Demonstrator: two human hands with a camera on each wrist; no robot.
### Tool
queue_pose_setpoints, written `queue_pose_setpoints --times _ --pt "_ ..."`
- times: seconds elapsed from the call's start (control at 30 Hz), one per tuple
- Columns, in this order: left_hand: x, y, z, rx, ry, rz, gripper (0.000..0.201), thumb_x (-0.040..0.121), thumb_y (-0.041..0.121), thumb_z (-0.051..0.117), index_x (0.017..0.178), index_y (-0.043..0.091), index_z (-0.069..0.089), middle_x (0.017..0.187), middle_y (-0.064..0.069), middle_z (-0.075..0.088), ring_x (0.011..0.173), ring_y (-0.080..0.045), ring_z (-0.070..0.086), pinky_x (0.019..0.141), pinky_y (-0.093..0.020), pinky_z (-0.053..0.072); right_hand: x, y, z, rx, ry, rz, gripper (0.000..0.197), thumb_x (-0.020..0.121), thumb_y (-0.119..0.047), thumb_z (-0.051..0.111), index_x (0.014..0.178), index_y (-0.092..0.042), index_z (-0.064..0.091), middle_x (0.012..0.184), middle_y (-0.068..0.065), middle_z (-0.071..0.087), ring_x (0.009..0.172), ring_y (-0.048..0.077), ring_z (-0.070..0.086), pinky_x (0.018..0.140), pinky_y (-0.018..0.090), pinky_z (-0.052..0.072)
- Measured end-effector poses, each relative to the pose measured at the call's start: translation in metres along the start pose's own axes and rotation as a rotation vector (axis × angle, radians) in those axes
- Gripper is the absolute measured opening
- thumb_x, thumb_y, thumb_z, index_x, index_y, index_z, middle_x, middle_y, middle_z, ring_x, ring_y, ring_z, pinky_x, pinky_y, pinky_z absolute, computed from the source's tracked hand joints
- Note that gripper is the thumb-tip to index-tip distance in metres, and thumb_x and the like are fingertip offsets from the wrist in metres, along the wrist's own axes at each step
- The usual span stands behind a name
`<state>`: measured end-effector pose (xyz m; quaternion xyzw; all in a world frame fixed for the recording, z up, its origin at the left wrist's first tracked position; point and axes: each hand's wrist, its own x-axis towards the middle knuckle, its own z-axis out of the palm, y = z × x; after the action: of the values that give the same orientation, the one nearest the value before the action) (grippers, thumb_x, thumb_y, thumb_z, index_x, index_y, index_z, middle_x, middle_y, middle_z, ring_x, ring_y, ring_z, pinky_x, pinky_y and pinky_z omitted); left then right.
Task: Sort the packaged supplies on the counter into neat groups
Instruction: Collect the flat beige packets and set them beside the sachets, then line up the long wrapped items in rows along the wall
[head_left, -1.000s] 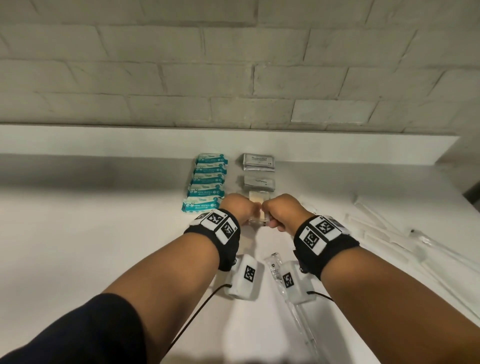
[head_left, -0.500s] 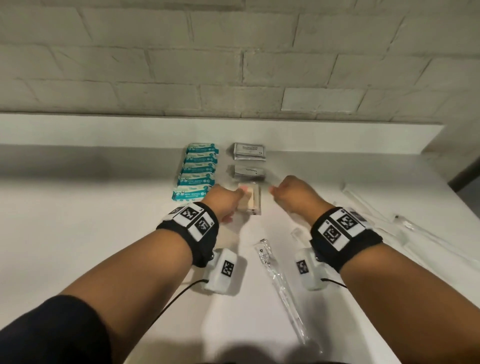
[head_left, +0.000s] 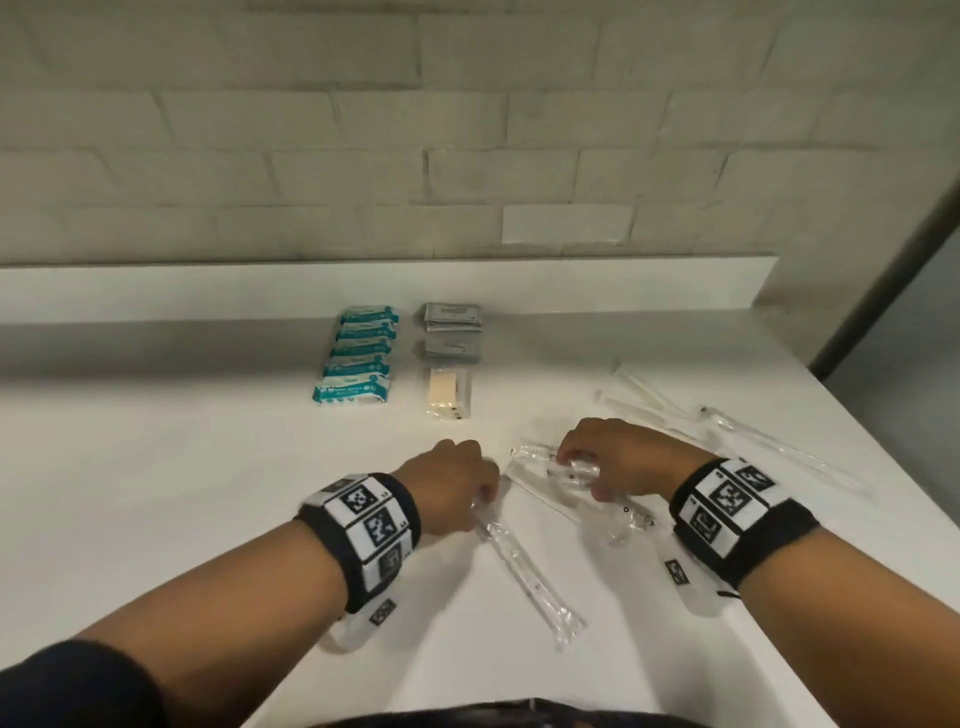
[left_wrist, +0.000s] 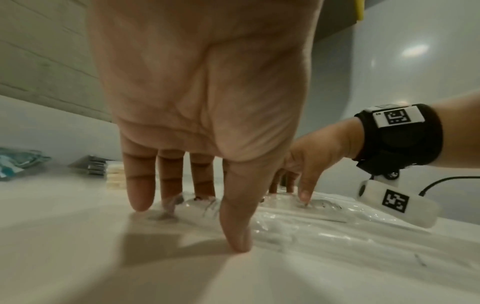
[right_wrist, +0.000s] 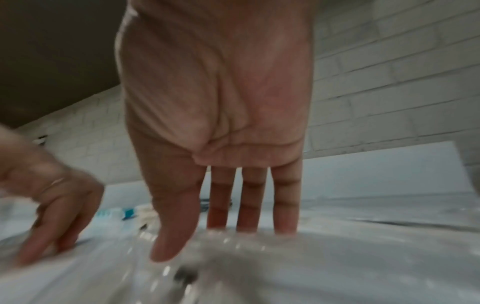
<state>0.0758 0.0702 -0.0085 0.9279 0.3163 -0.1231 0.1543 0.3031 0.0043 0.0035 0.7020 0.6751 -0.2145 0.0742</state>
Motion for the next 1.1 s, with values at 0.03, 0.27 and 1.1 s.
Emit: queue_pose_setpoints --times 0.03,0.27,1.1 --pt "-0.003 0.003 0.001 0.014 -0.006 -0.004 0.026 0.082 0.026 0.066 0.107 0.026 0.058 0.112 0.003 0.050 0.103 -0.019 0.045 0.087 -0.033 0.043 -0.010 0.006 -0.002 0.057 -0.018 -0.001 0.051 0.079 -0.011 0.064 0.125 -0.030 0.055 0.120 -0.011 0.053 0.112 0.012 0.052 0.093 0.028 0.045" --pt "-0.027 0.019 -0.004 -0.118 -0.010 -0.158 0.018 0.083 0.016 0.050 0.094 0.025 0.039 0.093 0.003 0.054 0.085 -0.018 0.054 0.075 -0.034 0.046 -0.049 0.049 -0.023 0.339 0.277 0.168 0.020 0.091 -0.021 0.057 0.109 -0.028 0.065 0.109 -0.005 0.064 0.091 0.012 0.057 0.077 0.021 0.040" --pt "0.058 0.101 0.021 0.065 0.137 -0.324 0.037 0.097 0.030 0.040 0.129 0.011 0.041 0.128 -0.008 0.046 0.117 -0.028 0.044 0.096 -0.038 0.041 -0.076 0.056 0.026 -0.190 0.110 0.029 0.036 0.091 -0.007 0.042 0.126 -0.007 0.047 0.118 0.012 0.059 0.104 0.031 0.059 0.082 0.037 0.045"
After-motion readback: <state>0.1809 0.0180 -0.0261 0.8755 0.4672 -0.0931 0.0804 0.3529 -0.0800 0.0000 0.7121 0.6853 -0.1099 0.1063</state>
